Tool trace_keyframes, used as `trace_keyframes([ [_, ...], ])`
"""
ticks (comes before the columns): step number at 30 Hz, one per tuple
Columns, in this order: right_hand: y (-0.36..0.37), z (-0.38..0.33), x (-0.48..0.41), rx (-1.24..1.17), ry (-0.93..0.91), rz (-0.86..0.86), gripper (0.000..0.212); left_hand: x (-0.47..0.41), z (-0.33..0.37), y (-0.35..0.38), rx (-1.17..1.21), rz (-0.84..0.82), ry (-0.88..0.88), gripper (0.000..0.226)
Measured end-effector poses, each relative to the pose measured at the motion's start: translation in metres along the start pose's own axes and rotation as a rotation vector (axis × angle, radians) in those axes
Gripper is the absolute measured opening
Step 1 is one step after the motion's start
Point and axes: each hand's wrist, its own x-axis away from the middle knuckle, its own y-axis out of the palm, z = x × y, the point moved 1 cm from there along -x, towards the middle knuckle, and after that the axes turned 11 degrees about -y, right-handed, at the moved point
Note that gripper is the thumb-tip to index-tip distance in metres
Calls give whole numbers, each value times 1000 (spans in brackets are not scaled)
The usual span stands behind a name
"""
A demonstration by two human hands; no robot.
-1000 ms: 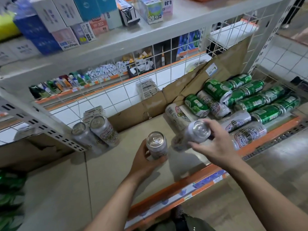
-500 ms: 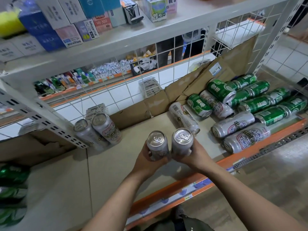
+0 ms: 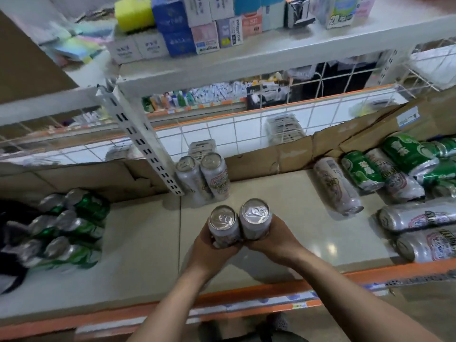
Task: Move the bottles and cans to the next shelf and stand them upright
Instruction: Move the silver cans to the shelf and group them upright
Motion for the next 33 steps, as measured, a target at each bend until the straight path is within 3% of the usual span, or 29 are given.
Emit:
trace_keyframes([
  [5, 49, -12, -18, -12, -37, -83, 61, 0, -9, -42, 71, 93, -78, 59],
  [9, 52, -9, -22, -2, -115, -101, 63, 1, -9, -46, 98, -3, -93, 66],
  [13, 50, -14, -18, 25, -224, -82, 38, 9, -12, -42, 102, 56, -69, 70],
  [19, 51, -28, -34, 84, -205, -39, 24, -16, 1, -52, 70, 65, -17, 65],
  [27, 52, -46, -83, 159, -230, -38, 25, -64, 30, -57, 129, 33, 205, 71],
  [33, 54, -44, -81, 169, -202, -48, 31, -68, 22, -57, 139, 22, 141, 76],
])
